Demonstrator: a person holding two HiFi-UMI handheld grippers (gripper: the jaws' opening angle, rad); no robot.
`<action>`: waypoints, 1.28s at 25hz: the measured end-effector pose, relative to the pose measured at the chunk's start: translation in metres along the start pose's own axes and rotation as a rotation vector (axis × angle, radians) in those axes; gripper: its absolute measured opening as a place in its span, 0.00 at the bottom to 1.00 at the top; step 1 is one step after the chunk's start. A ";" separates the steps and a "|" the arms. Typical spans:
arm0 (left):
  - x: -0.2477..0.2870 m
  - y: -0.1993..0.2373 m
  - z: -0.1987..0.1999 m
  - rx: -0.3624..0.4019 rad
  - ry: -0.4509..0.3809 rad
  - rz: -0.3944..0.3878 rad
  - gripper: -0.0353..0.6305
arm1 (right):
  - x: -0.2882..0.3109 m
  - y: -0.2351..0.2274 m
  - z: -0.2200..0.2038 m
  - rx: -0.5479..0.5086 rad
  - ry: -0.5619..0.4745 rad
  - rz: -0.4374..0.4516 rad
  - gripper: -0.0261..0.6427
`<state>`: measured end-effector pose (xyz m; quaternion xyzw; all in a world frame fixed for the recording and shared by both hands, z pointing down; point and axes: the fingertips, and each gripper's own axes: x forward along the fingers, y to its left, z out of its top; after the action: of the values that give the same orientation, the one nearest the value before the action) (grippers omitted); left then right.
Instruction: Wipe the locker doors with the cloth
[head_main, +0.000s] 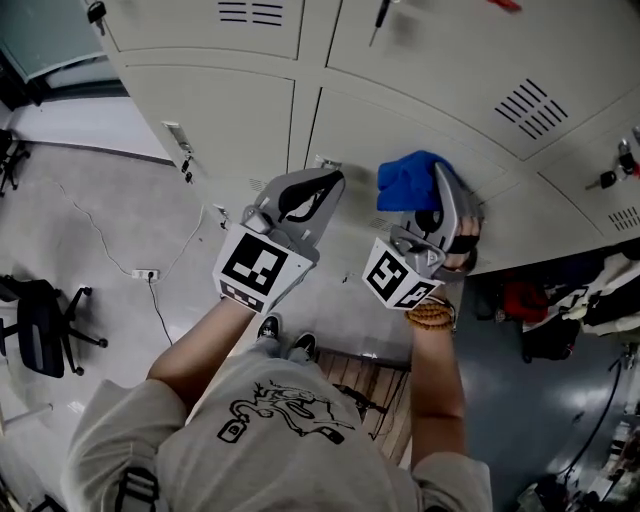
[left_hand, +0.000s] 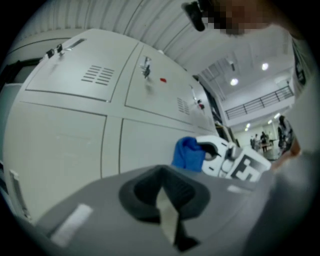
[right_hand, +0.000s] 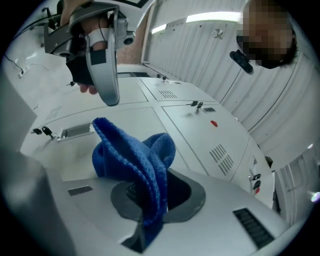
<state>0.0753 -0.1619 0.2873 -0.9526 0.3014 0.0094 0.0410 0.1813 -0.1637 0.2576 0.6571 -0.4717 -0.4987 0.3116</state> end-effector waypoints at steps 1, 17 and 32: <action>-0.003 0.004 -0.004 -0.003 0.008 0.009 0.06 | -0.001 0.015 0.005 0.010 -0.006 0.027 0.08; -0.032 0.006 -0.002 -0.034 0.013 0.039 0.06 | -0.041 0.004 0.027 0.975 0.129 0.310 0.08; -0.043 -0.042 0.000 -0.050 0.000 0.011 0.06 | -0.106 -0.026 0.050 1.256 0.120 0.303 0.08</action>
<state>0.0642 -0.1029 0.2920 -0.9516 0.3065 0.0170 0.0173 0.1361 -0.0533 0.2580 0.6671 -0.7428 -0.0409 -0.0394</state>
